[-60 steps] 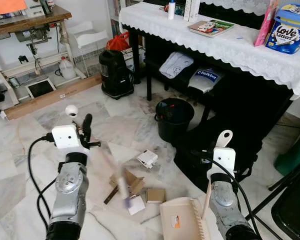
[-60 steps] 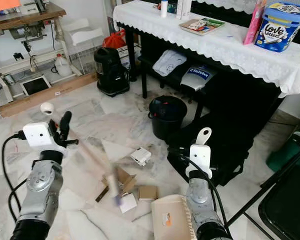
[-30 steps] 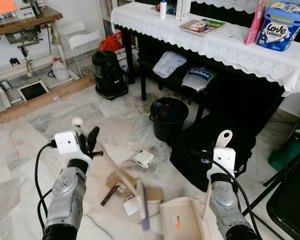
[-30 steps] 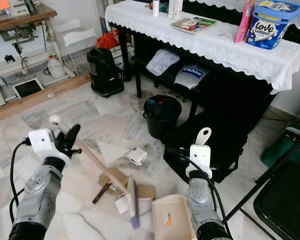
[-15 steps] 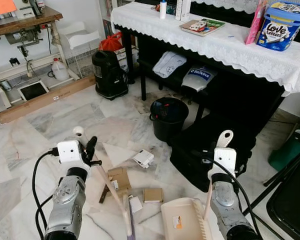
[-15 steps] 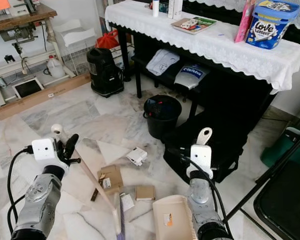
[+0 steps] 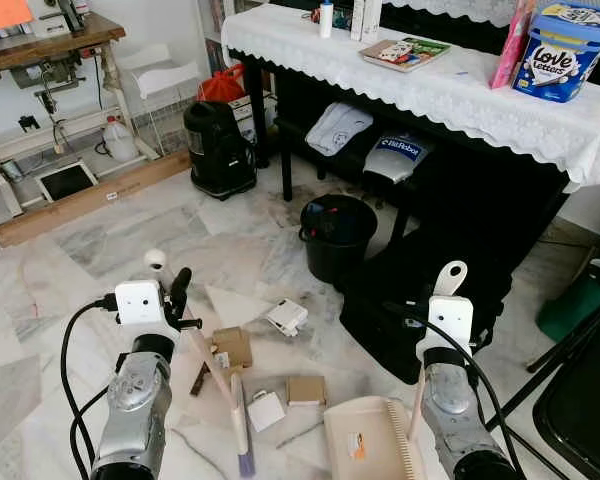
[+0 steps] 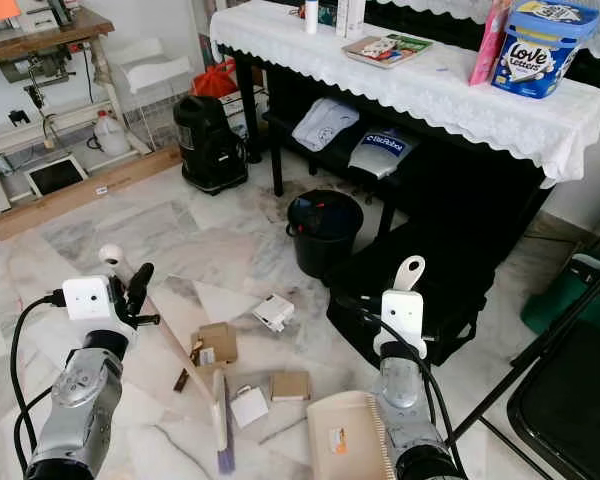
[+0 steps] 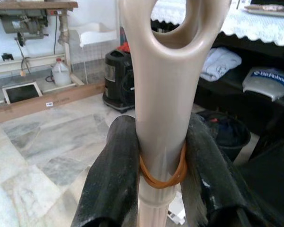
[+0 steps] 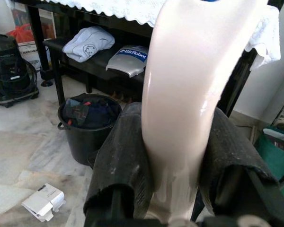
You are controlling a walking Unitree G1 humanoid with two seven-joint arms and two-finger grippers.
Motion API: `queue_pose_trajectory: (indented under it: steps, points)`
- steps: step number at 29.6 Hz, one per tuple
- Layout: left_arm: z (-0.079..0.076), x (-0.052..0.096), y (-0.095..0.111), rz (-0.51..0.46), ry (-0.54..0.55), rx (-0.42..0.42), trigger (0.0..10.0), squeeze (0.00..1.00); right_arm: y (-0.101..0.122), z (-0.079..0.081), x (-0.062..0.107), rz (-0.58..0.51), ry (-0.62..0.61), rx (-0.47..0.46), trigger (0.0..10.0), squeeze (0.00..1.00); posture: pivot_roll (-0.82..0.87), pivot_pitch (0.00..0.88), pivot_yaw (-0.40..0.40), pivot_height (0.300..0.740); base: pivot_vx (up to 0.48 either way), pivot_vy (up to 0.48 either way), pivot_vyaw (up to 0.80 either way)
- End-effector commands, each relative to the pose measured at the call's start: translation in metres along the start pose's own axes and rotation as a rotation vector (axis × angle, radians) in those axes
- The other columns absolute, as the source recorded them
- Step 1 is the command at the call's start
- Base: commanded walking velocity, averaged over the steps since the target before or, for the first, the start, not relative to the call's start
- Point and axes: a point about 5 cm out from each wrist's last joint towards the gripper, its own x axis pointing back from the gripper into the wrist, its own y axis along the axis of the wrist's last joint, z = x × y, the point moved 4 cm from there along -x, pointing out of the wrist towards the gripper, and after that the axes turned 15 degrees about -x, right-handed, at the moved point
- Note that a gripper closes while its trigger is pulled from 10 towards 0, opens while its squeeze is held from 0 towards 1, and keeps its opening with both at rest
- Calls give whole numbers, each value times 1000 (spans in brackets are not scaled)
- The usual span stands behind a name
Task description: Sweep floor
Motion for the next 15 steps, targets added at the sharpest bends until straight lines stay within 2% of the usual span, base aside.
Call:
queue_pose_trajectory:
  steps: [1, 7, 15]
  points:
    - [0, 0, 1, -16, -10, -44, 10000, 0, 0, 0, 0, -1, -1, 9, 10000, 0, 122, 29, 29, 740, 0, 0, 0]
    - [-10, 1, -2, -10, -55, -87, 10000, 0, -13, -7, 4, 60, -38, 38, 10000, 0, 125, 28, 31, 740, 0, 0, 0]
    - [-18, 2, -8, 2, -87, -67, 10000, 0, -18, -5, 9, 75, -28, 24, 10000, 0, 120, 36, 34, 740, 0, 0, 0]
